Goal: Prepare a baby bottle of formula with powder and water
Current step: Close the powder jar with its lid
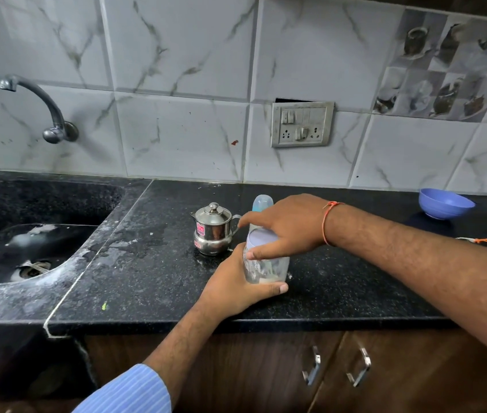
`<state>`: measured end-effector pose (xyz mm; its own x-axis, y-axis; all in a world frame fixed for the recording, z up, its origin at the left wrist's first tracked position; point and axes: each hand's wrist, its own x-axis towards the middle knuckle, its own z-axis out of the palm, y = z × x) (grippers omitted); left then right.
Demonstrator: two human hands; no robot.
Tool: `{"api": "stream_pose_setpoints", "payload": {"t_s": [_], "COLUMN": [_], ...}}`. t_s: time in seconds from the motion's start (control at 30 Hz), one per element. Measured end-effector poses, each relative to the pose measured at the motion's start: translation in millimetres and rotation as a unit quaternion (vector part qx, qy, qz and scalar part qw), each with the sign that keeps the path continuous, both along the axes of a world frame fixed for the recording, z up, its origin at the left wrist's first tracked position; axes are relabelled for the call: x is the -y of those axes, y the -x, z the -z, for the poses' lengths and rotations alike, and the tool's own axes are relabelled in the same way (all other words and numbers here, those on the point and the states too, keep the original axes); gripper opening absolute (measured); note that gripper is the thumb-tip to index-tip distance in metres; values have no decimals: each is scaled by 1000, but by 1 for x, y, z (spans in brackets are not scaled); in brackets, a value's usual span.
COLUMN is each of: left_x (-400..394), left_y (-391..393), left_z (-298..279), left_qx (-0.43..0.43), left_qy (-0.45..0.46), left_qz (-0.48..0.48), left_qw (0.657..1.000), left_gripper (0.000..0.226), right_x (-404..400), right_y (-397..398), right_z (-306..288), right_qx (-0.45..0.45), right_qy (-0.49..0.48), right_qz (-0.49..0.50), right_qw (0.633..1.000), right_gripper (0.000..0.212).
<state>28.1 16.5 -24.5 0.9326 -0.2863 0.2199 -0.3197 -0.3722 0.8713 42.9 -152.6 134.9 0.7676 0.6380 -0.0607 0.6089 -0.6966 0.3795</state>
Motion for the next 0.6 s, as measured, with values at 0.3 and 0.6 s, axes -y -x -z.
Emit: {"api": "stream_pose_setpoints", "payload": {"t_s": [0.3, 0.6], "left_x": [1, 2], "left_y": [-2, -2], "left_z": [2, 2], "left_qx": [3, 4], "left_qy": [8, 6], "left_qz": [9, -1], "left_qw": [1000, 1000], "left_gripper": [97, 97], "right_x": [2, 4], "right_y": [-2, -3], "right_z": [10, 18], "right_qx": [37, 35], "right_qy": [25, -7], "right_qz": [-43, -83], "right_qw": [998, 996], "right_gripper": [76, 55]}}
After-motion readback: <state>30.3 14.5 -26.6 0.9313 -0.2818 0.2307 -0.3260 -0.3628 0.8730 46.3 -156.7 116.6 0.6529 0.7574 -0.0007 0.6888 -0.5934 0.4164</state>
